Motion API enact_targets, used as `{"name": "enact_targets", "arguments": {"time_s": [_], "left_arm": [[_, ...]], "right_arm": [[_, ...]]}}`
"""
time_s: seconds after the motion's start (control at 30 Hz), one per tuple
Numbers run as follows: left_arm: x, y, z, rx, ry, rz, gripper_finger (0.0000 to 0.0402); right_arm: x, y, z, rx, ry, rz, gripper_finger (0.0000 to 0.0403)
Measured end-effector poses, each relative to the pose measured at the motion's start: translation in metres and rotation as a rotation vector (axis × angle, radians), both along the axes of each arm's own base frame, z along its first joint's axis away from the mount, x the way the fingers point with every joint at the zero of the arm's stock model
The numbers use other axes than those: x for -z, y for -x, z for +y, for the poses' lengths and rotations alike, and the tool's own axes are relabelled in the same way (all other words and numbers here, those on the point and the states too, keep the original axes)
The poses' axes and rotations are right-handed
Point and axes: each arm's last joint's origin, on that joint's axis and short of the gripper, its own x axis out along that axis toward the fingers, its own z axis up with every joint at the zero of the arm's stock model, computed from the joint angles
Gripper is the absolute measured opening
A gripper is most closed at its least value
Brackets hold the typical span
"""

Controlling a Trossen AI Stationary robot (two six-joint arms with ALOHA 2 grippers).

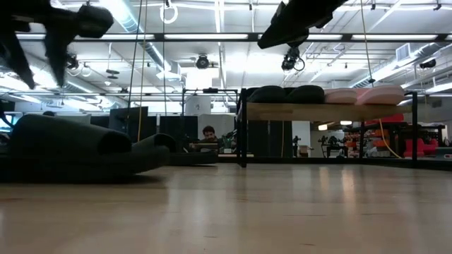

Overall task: Pick and place slides into the shelf
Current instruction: Put the black slide under the shelf

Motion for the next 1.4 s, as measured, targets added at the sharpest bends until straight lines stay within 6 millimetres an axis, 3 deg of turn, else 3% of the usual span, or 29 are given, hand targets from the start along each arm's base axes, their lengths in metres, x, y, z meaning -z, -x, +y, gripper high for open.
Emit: {"name": "enact_targets", "arguments": {"time_s": [0.17, 0.3, 0.47, 0.7, 0.9, 1.13, 1.27, 1.4], "left_arm": [[0.006, 0.000, -0.001, 0.116, -0.147, -0.061, 0.0175], [0.027, 0.002, 0.001, 0.140, -0.195, 0.004, 0.0197], [0.051, 0.004, 0.003, 0.135, -0.278, 0.023, 0.0203], [0.055, -0.010, 0.005, 0.073, -0.295, -0.095, 0.0189], [0.053, -0.023, 0.010, 0.028, -0.254, -0.173, 0.0148], [0.047, -0.036, 0.005, 0.020, -0.190, -0.303, 0.0017], [0.042, -0.043, 0.003, 0.024, -0.164, -0.377, 0.0012], [0.032, -0.053, 0.010, -0.080, -0.217, -0.460, 0.0006]], "right_arm": [[0.000, 0.000, 0.000, 0.057, -0.073, 0.004, 0.0103], [0.000, 0.000, 0.000, 0.100, -0.128, 0.009, 0.0103], [0.000, 0.001, 0.004, 0.131, -0.180, 0.014, 0.0103], [0.000, 0.006, 0.023, 0.070, -0.180, 0.019, 0.0103], [0.000, 0.011, 0.035, 0.028, -0.179, 0.023, 0.0103], [0.000, 0.013, 0.041, 0.006, -0.178, 0.025, 0.0103], [0.000, 0.013, 0.041, 0.005, -0.177, 0.025, 0.0103], [0.000, 0.013, 0.041, 0.006, -0.177, 0.024, 0.0103]]}}
